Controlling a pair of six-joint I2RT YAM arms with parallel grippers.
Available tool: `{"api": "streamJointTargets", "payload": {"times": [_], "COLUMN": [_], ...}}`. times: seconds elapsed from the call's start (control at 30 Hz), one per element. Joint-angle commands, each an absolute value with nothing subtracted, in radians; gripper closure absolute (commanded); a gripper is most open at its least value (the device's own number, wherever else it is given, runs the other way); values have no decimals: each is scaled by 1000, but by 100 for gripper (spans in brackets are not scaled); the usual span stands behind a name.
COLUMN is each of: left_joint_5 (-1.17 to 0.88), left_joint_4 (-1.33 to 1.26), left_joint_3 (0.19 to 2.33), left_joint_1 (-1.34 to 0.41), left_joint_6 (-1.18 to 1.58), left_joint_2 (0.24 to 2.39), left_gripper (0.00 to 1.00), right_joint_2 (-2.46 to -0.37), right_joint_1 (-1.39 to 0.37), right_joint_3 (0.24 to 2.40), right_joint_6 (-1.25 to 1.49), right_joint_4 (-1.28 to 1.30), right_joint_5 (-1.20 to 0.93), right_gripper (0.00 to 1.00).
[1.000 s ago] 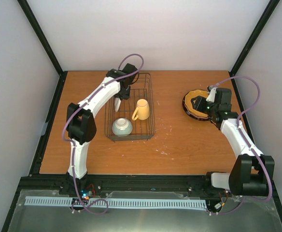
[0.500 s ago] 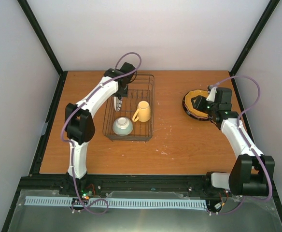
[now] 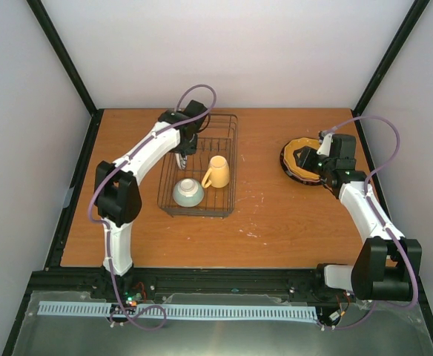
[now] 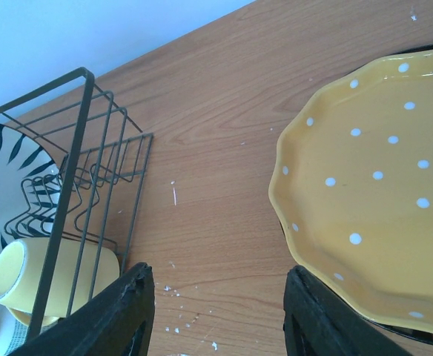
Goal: Load the mixed dishes into the dish rack
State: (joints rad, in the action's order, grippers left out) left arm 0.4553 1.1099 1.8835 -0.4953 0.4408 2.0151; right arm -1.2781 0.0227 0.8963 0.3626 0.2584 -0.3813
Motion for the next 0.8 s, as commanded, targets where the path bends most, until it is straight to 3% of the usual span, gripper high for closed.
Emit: {"api": "streamJointTargets", "payload": {"times": [0.0,0.2,0.47,0.77], "left_joint_5": [451,458,493,543], "left_joint_4": [1137,1142,1164,1088], "left_joint_3": [1883,1903,1955,2012], "left_joint_1": [-501,-506,-513,-535], "left_joint_6": [460,459,462,421], "left_joint_2": [1978,1983,1982,1898], "left_gripper": [51,41,38,19], "right_joint_2": [-1262,-1258,-1254,-1230], "right_joint_1": [18,18,18,18], "right_joint_3": [926,925,924,917], "right_joint_6": [354,351,350,356], "right_joint_4": [265,267,267,268], "right_joint_5": [-387,-384,-379,-337], "right_gripper": [52,52,52,51]}}
